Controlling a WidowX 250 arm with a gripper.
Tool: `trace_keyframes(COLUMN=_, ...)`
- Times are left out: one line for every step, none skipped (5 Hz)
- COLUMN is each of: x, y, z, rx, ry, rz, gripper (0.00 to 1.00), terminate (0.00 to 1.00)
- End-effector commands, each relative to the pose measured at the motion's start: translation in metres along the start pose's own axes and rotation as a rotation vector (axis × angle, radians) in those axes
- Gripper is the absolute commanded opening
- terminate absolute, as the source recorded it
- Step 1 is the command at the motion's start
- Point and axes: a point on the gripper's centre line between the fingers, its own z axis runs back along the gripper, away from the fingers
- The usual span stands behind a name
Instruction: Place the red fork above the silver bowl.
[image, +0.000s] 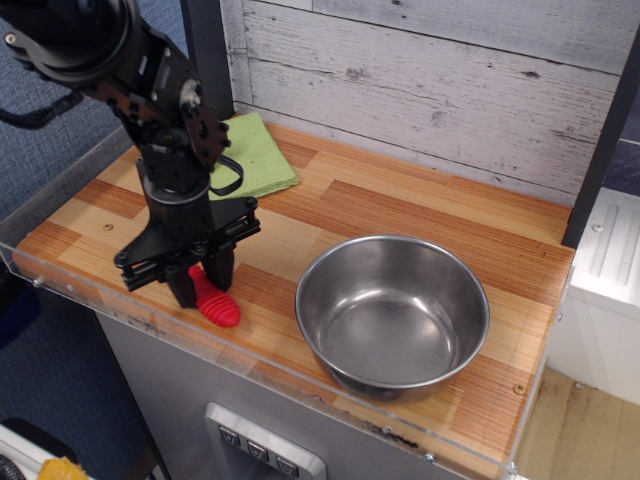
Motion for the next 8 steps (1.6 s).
trace_keyframes(x=0.028, y=-0.026, z=0.055, rx=-0.118, ry=-0.106, rz=-0.091, gripper=0.00, terminate=0.00)
trace_keyframes(x=0.029, y=-0.045, z=0.079, rx=-0.182, ry=-0.105, rz=-0.027, gripper=0.00, terminate=0.00)
trace_keyframes(x=0.026, y=-0.085, z=0.094, rx=-0.246, ry=-0.094, rz=0.031, gripper=0.00, terminate=0.00)
trace_keyframes(x=0.022, y=-0.129, z=0.106, rx=-0.303, ry=-0.082, rz=0.068, gripper=0.00, terminate=0.00)
trace_keyframes(x=0.015, y=-0.153, z=0.105, rx=-0.320, ry=-0.069, rz=0.091, gripper=0.00, terminate=0.00)
trace_keyframes(x=0.002, y=-0.172, z=0.097, rx=-0.327, ry=-0.049, rz=0.120, gripper=0.00, terminate=0.00)
trace_keyframes(x=-0.015, y=-0.181, z=0.085, rx=-0.302, ry=-0.024, rz=0.150, gripper=0.00, terminate=0.00)
trace_keyframes(x=-0.033, y=-0.187, z=0.065, rx=-0.292, ry=-0.007, rz=0.151, gripper=0.00, terminate=0.00)
